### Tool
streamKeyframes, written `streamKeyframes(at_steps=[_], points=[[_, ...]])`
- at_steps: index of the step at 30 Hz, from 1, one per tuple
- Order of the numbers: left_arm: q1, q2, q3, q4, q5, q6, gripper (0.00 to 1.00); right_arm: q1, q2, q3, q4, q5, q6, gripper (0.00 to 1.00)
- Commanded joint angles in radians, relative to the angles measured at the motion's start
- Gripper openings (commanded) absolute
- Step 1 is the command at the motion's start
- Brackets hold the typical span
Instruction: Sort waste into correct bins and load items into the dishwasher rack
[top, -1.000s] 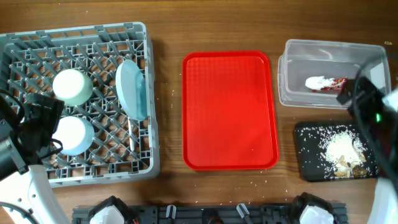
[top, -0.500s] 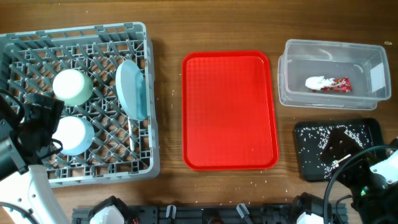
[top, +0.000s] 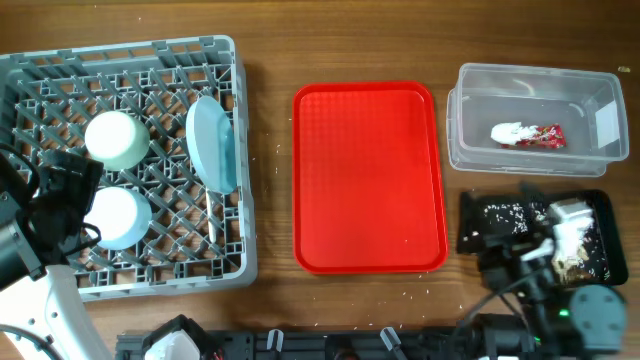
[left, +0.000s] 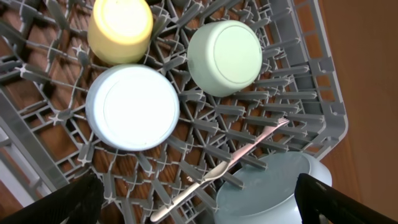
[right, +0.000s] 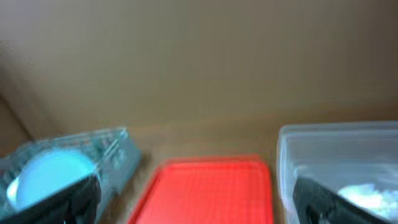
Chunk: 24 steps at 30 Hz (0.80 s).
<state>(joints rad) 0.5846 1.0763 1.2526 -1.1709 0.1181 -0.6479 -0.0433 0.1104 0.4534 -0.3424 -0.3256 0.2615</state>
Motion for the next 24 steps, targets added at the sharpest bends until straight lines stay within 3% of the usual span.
streamKeyframes(at_steps=[1, 4, 7, 9, 16, 24], points=[[0.003, 0.0, 0.004, 0.003, 0.005, 0.012, 1.0, 0.005, -0.106, -0.231, 0.183, -0.034, 0.06, 1.0], [0.003, 0.0, 0.004, 0.003, 0.005, 0.012, 1.0, 0.006, -0.108, -0.38, 0.376, 0.018, 0.082, 1.0], [0.003, 0.0, 0.004, 0.003, 0.005, 0.012, 1.0, 0.006, -0.108, -0.449, 0.456, 0.086, 0.079, 1.0], [0.003, 0.0, 0.004, 0.003, 0.005, 0.012, 1.0, 0.006, -0.108, -0.449, 0.43, 0.187, 0.063, 1.0], [0.003, 0.0, 0.004, 0.003, 0.005, 0.012, 1.0, 0.006, -0.108, -0.448, 0.342, 0.244, -0.266, 1.0], [0.003, 0.0, 0.004, 0.003, 0.005, 0.012, 1.0, 0.006, -0.107, -0.448, 0.345, 0.244, -0.281, 1.0]])
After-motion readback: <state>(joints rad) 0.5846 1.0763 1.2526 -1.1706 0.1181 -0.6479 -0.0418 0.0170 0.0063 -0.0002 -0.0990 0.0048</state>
